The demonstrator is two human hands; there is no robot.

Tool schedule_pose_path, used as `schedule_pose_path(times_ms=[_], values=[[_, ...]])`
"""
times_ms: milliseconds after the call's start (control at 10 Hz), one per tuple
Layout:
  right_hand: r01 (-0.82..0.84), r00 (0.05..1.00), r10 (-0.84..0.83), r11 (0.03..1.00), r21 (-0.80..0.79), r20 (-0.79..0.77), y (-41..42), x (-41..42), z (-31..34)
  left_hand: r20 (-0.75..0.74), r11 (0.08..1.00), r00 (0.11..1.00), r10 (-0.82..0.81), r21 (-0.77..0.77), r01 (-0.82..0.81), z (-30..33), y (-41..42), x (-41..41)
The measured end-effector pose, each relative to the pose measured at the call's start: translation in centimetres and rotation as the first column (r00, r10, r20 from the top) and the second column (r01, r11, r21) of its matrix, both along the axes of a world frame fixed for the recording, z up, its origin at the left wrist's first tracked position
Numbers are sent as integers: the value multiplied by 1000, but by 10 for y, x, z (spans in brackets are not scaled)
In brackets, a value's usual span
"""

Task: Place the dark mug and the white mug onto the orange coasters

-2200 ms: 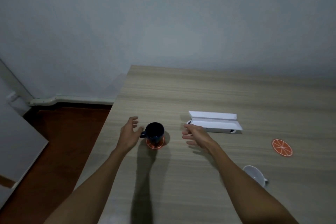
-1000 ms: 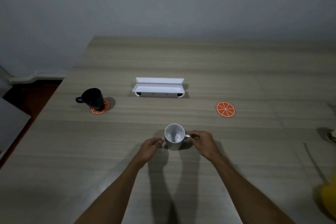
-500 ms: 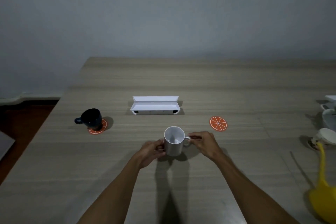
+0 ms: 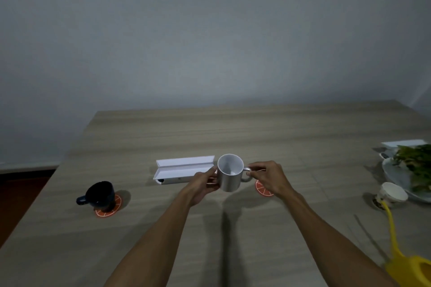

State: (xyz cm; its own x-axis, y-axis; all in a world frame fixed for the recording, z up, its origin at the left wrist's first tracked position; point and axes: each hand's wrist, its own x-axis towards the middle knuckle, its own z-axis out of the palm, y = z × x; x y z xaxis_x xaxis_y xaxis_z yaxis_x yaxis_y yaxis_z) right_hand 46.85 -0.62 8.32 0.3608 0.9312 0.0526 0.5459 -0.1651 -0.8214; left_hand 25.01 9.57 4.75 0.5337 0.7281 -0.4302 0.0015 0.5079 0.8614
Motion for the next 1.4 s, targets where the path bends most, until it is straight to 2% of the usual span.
schedule_pose_path(times_ms=[300,400,600,1000,1100,1200,1400], values=[[24,1000,-22,996,-87,18,16,107,-49,-64,996,996,-68,-58,64,-46,22,113],[59,998,-62,992,-110,-30,21,144,-72,-108,989,988,-112,-106,100,-71,29,150],[60,988,-84,981,-182,-128,29,186,-103,-191,991,975,-117,-89,101,-96,29,203],[44,983,-82,974,-223,-163,44,219,-137,-367,996,926,-85,-25,81,-115,35,235],[14,984,-54,973,-231,-167,43,218,-141,-424,985,894,-144,26,172,-118,34,233],[16,981,-61,972,-235,-185,42,215,-142,-424,990,896,-132,-20,137,-116,34,233],[-17,980,-30,972,-233,-199,42,216,-150,-448,986,882,-150,-3,166,-124,32,234]])
